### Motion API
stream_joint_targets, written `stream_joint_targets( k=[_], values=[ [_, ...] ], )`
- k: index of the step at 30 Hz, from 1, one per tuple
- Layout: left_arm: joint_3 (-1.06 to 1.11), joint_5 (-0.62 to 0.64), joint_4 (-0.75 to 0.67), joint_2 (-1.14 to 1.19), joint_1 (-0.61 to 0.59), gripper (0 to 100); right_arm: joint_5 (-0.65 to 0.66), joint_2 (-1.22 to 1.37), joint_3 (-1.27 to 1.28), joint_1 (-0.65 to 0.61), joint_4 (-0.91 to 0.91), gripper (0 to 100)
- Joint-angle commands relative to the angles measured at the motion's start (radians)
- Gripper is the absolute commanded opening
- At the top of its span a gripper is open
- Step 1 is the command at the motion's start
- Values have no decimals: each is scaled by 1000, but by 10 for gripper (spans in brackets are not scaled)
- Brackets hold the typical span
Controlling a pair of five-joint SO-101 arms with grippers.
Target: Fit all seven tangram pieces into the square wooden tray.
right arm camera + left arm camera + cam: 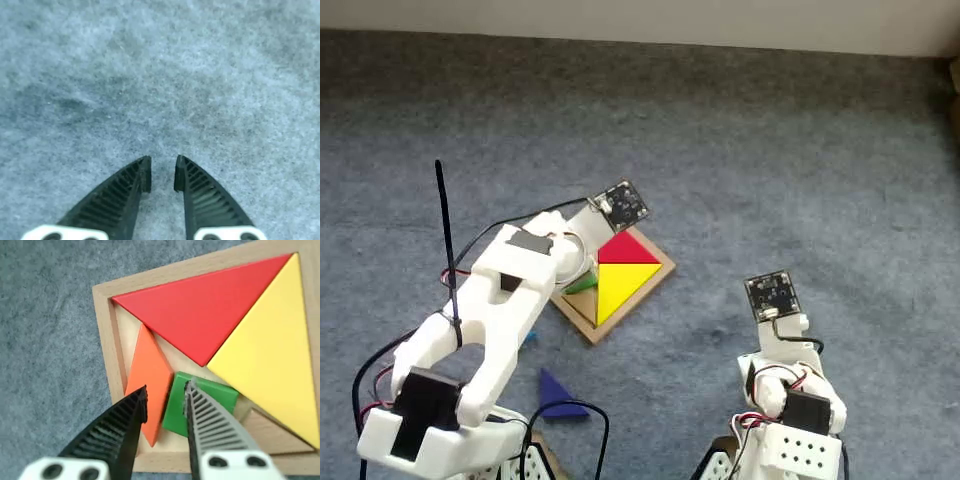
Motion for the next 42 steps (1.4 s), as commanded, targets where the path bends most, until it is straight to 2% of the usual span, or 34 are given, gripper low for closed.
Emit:
stream_joint_targets(
  k=[1, 7, 11, 15, 20, 25, 30, 35, 42],
  values=[
    [13, -20, 77, -25, 48, 143, 6, -2, 65, 15, -19, 91],
    [102, -15, 160, -180, 143, 143, 6, -2, 65, 15, -19, 91],
    [143, -12, 160, -326, 139, 143, 6, -2, 65, 15, -19, 91],
    [154, 48, 161, -466, 76, 146, 6, -2, 65, 15, -19, 91],
    [165, 57, 192, -573, -28, 147, 6, -2, 65, 15, -19, 91],
    [160, 52, 354, -595, -114, 149, 6, -2, 65, 15, -19, 91],
    [165, 49, 496, -595, -232, 229, 6, -2, 65, 15, -19, 91],
    [160, 12, 480, -590, -300, 239, 6, -2, 67, 15, -19, 91],
    [179, 166, 206, -516, -243, 237, 6, -2, 67, 15, -19, 91]
  ],
)
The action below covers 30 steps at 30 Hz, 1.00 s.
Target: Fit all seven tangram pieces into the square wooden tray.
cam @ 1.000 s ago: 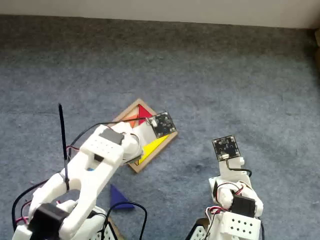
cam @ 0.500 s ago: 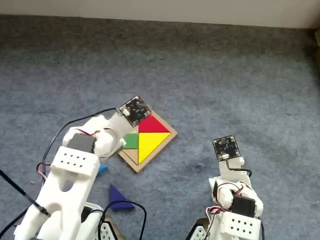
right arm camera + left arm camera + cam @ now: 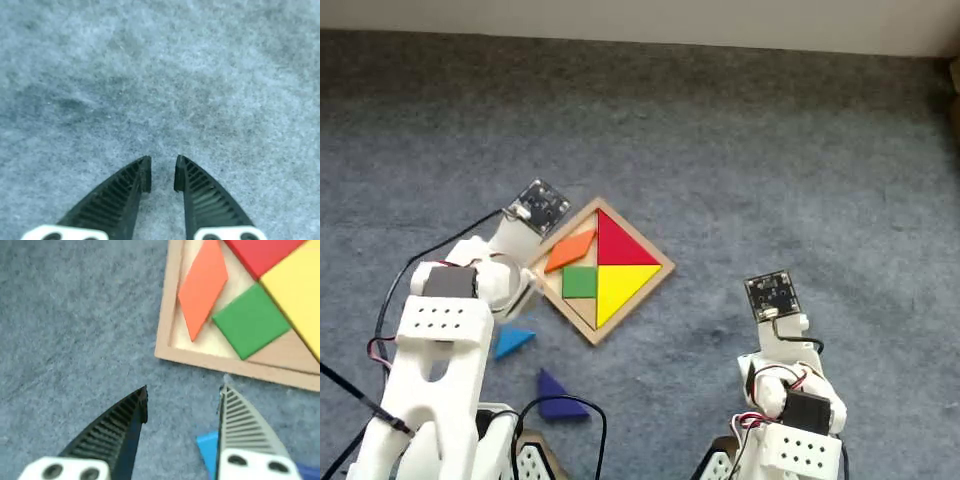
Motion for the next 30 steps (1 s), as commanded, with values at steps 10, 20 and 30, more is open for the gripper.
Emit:
stream_joint_targets(
  k=[10, 20, 30],
  values=[
    [-206, 175, -242, 433, 111, 205, 6, -2, 67, 15, -19, 91],
    [-486, 252, -239, 745, 143, 204, 6, -2, 67, 15, -19, 91],
    [-619, 316, -239, 832, 153, 204, 6, -2, 67, 15, -19, 91]
  ],
)
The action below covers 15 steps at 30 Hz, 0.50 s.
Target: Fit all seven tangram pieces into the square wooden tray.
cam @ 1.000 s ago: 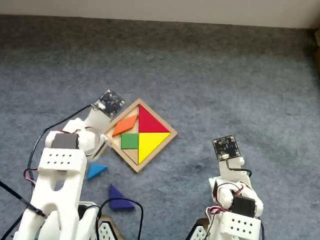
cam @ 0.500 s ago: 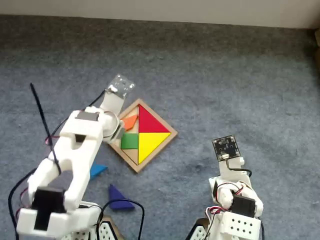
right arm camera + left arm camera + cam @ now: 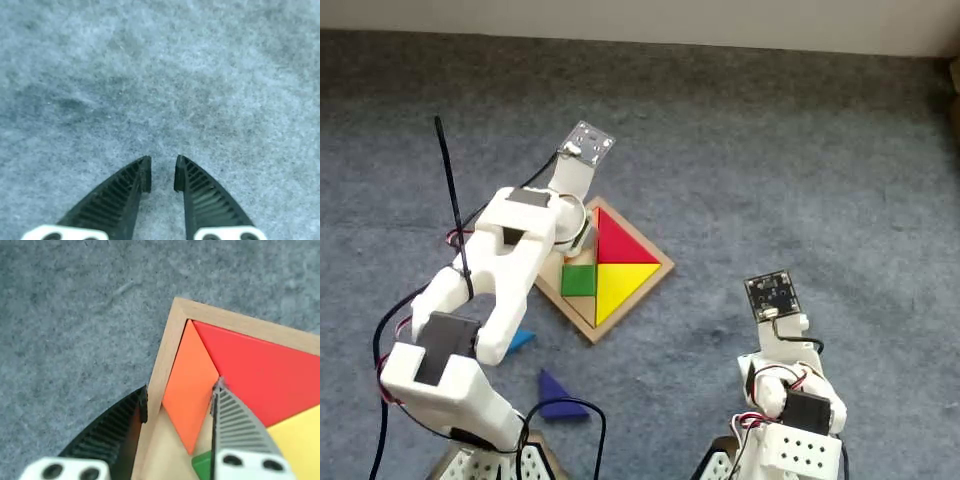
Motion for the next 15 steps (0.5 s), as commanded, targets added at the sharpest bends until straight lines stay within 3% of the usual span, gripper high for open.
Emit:
stream_joint_targets(
  k=[1, 8, 15],
  values=[
    [-76, 15, -11, -10, -2, 203, 6, -2, 67, 15, -19, 91],
    [-65, 12, 9, -94, -10, 203, 6, -2, 67, 15, -19, 91],
    [-61, 6, 273, -340, -19, 203, 6, -2, 65, 15, -19, 91]
  ],
)
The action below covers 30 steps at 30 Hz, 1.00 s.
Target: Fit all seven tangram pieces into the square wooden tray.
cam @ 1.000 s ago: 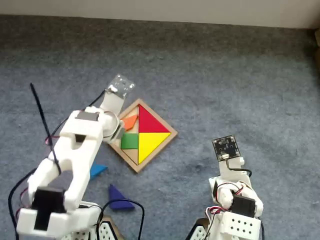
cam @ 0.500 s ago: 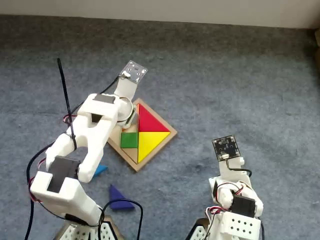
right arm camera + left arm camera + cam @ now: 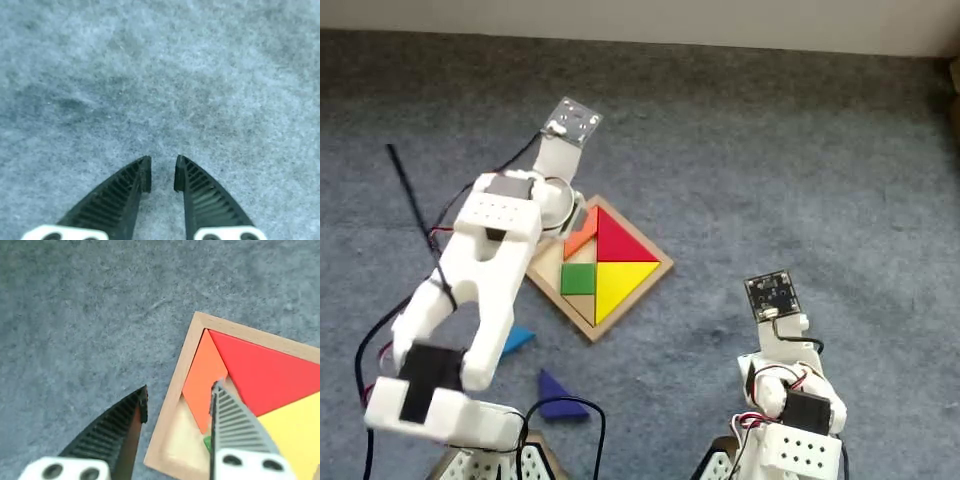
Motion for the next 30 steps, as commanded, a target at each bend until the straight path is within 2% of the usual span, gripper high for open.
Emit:
stream_joint_targets(
  k=[1, 5, 8, 19, 25, 30],
  values=[
    [-28, 2, 149, -162, -10, 203, 6, -2, 65, 15, -19, 91],
    [13, -104, 318, -280, -2, 203, 6, -2, 65, 15, -19, 91],
    [105, -143, 368, -366, -2, 203, 6, -2, 65, 15, -19, 91],
    [591, -137, 368, -713, 71, 203, 6, -2, 65, 15, -19, 91],
    [704, -137, 368, -889, 67, 202, 6, -2, 65, 15, -19, 91],
    [727, -135, 376, -957, 7, 202, 6, -2, 67, 15, -19, 91]
  ],
)
